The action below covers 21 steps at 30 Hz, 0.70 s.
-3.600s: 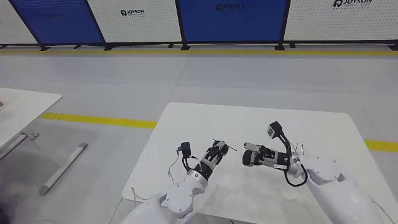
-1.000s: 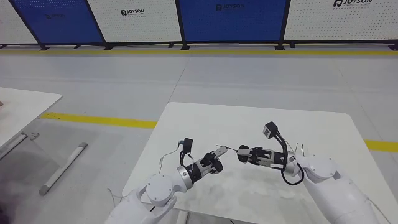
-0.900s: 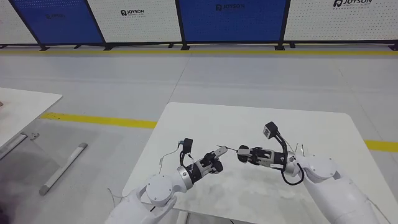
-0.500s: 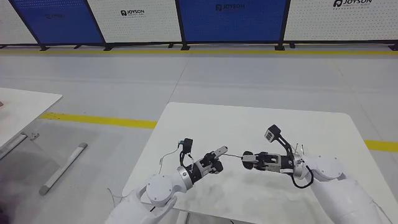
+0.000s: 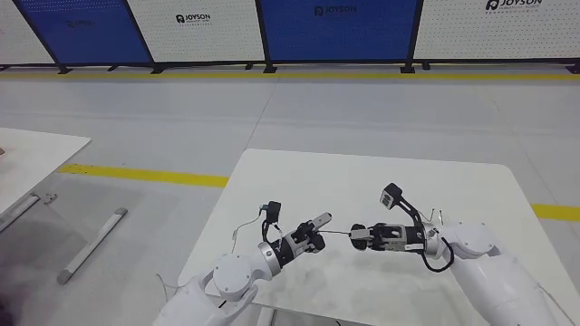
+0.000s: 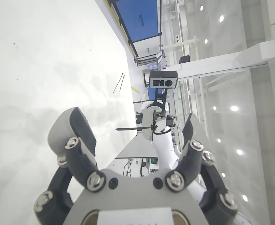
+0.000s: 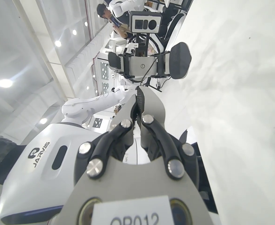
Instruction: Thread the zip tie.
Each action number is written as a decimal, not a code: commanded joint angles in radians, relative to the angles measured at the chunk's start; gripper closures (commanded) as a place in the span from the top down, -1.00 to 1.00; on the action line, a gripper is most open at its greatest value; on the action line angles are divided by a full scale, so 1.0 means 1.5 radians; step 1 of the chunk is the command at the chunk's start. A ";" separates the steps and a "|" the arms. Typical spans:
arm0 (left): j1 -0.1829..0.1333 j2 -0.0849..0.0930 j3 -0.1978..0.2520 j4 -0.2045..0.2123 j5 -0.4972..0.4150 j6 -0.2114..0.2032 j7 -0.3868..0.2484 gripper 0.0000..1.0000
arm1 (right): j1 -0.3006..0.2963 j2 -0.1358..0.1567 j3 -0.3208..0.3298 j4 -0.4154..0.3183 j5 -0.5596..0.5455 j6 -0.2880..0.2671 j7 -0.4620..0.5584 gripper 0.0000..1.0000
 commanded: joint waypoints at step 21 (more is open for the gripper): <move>-0.008 -0.010 0.008 0.013 -0.049 0.005 0.023 1.00 | -0.016 -0.001 0.004 -0.037 -0.048 0.026 -0.101 -1.00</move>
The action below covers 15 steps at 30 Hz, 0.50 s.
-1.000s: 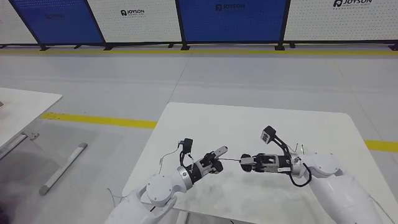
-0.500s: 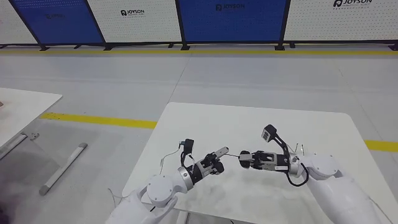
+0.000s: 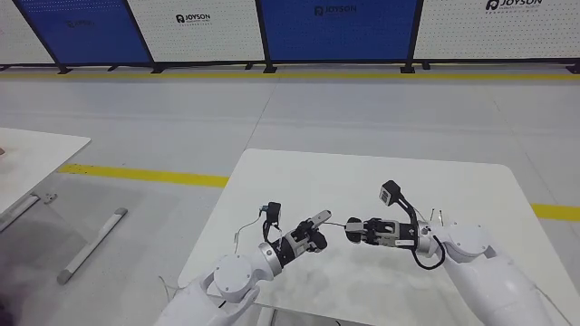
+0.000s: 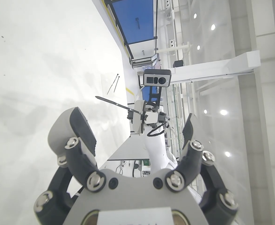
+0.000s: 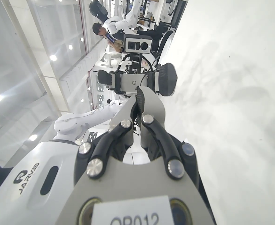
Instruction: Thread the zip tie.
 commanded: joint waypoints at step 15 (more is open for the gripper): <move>-0.023 -0.010 0.015 0.027 -0.015 -0.006 0.021 1.00 | 0.000 0.000 0.000 0.000 0.000 0.000 0.000 -1.00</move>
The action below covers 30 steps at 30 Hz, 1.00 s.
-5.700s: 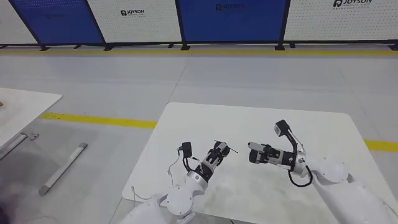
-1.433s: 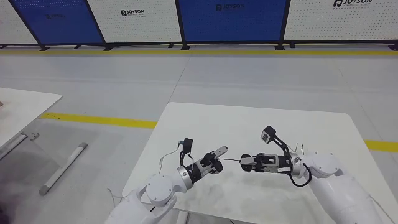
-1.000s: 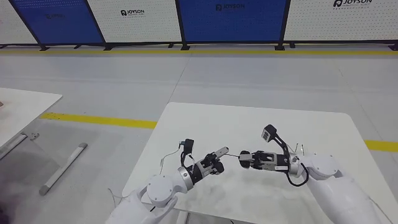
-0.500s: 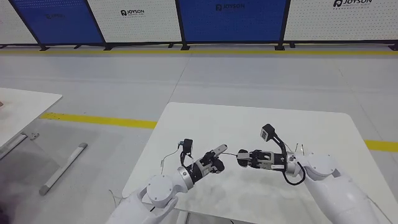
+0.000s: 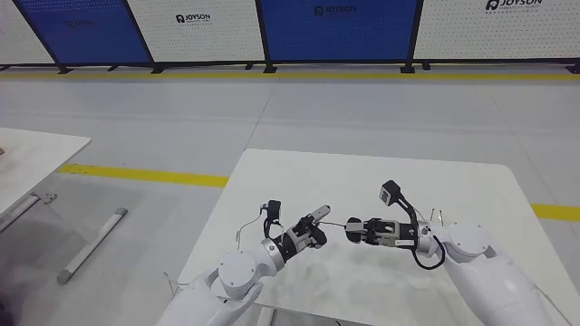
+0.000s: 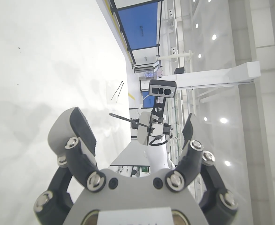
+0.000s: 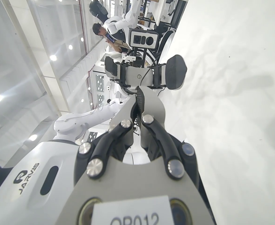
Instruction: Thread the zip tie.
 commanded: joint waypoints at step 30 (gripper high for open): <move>0.009 -0.006 -0.014 0.016 0.006 -0.072 -0.048 -0.28 | 0.000 0.000 0.000 0.000 0.000 0.000 0.000 -1.00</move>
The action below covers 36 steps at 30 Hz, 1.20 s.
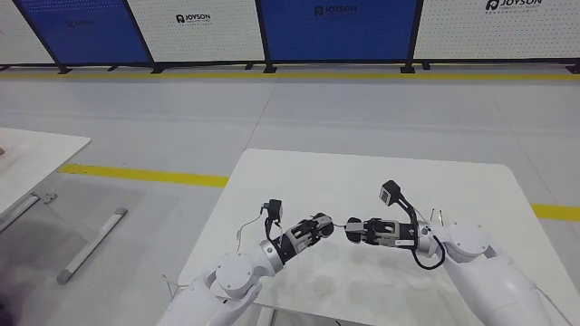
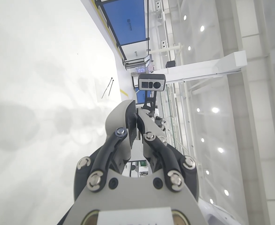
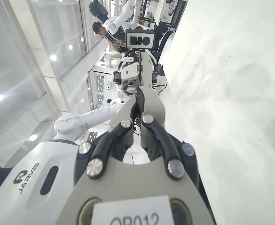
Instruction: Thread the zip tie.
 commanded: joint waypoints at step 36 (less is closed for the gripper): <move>0.009 -0.005 -0.011 0.003 0.019 -0.019 -0.020 -1.00 | -0.012 0.001 0.003 -0.018 -0.009 0.007 -0.021 -1.00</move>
